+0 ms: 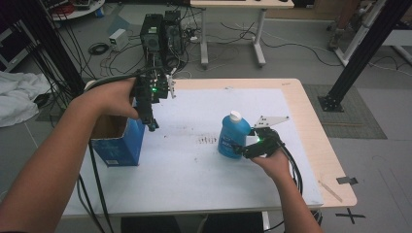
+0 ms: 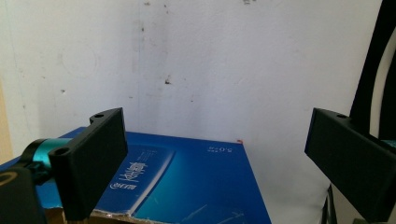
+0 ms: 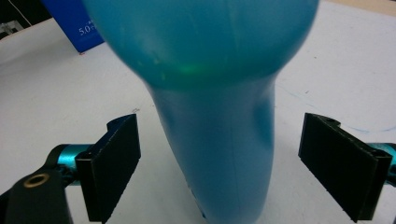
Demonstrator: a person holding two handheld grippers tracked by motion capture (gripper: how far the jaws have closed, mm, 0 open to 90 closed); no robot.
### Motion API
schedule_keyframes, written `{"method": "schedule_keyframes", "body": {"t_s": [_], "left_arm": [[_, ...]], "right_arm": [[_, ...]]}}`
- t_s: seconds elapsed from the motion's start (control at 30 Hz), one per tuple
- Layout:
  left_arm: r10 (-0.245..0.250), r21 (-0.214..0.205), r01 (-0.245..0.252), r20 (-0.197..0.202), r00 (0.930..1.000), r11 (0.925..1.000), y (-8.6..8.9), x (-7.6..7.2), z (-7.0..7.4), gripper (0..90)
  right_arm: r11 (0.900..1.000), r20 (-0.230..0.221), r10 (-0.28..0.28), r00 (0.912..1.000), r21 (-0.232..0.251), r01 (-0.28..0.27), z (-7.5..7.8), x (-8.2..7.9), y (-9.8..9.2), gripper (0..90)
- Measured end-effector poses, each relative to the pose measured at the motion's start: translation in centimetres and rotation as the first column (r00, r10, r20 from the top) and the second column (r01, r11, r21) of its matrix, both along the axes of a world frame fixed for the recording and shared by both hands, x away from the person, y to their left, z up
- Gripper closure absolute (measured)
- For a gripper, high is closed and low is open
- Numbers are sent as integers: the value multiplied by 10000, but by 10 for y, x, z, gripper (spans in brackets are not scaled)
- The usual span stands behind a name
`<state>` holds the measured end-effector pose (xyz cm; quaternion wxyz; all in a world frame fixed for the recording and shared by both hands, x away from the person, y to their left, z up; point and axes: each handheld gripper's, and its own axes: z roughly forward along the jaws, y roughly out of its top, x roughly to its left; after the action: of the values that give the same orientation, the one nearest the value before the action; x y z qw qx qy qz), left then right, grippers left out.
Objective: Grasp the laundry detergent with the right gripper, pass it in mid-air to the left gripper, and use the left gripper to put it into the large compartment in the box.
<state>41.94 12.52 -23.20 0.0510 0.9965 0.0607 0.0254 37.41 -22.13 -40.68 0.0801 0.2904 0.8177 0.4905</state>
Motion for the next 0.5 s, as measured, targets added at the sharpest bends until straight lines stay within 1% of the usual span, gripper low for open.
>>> {"method": "schedule_keyframes", "body": {"t_s": [0.13,0.2,0.27,0.5], "left_arm": [[25,-37,-25,7,10000,10000,1,0,0,58],[59,-30,-59,8,10000,10000,2,0,0,58],[66,-39,-66,15,10000,10000,2,-1,0,58],[20,-69,-20,46,10000,10000,1,0,0,58]], "right_arm": [[9999,109,27,9999,132,-28,-2,2,3,120],[9997,61,53,10000,234,-54,-3,3,4,120],[9997,159,12,9999,240,-15,-3,3,4,120],[9995,161,-51,9999,302,46,-4,4,6,122]]}}
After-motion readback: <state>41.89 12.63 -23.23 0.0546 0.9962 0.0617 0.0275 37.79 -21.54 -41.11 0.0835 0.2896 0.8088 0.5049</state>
